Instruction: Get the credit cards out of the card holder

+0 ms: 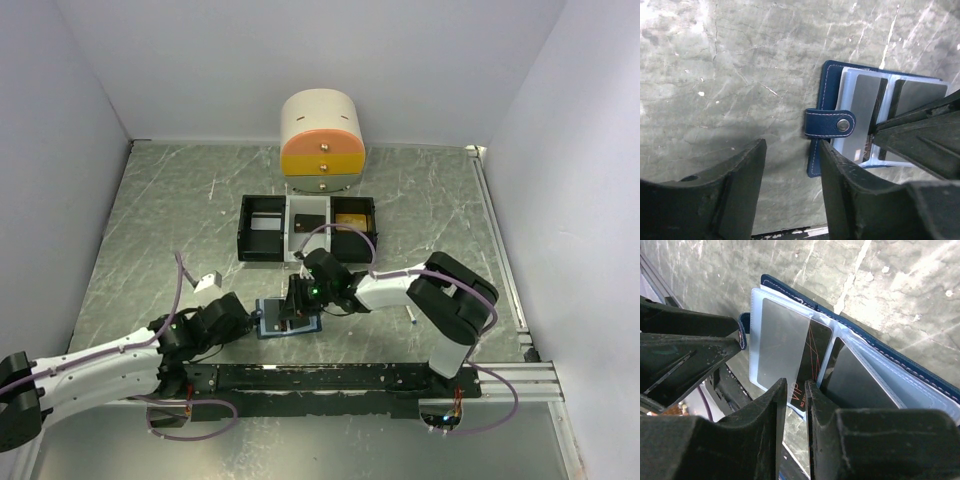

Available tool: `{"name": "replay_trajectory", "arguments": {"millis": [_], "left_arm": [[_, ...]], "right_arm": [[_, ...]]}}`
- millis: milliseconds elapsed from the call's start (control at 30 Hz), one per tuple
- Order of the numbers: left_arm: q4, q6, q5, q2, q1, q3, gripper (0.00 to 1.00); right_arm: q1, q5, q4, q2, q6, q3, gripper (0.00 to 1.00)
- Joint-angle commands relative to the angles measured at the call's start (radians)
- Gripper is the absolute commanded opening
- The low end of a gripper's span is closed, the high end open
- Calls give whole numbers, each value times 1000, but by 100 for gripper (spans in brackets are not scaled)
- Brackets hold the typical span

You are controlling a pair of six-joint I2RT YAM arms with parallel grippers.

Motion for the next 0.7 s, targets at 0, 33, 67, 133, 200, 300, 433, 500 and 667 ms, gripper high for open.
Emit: {"name": "replay_trajectory", "arguments": {"millis": [0, 33, 67, 133, 200, 300, 433, 500, 667], "left_arm": [[-68, -58, -49, -25, -6, 28, 63], [-60, -59, -46, -31, -6, 25, 64], [-51, -55, -38, -35, -6, 21, 64], [-23, -28, -14, -43, -6, 21, 63], [9, 5, 9, -48, -6, 25, 62], [47, 65, 47, -42, -6, 52, 63], [102, 157, 105, -9, -7, 102, 62], [116, 193, 134, 13, -7, 125, 59], [147, 226, 193, 86, -7, 139, 52]], "right_arm": [[19, 39, -62, 34, -36, 16, 23], [24, 45, -68, 34, -38, 20, 23], [30, 55, -77, 35, -41, 25, 23], [37, 72, -99, 33, -51, 37, 23], [42, 85, -116, 25, -60, 43, 24], [43, 71, -97, -1, -64, 39, 25], [43, 71, -72, -44, -49, 28, 28], [42, 88, -72, -62, -44, 20, 28], [42, 134, -89, -73, -42, 12, 29]]}}
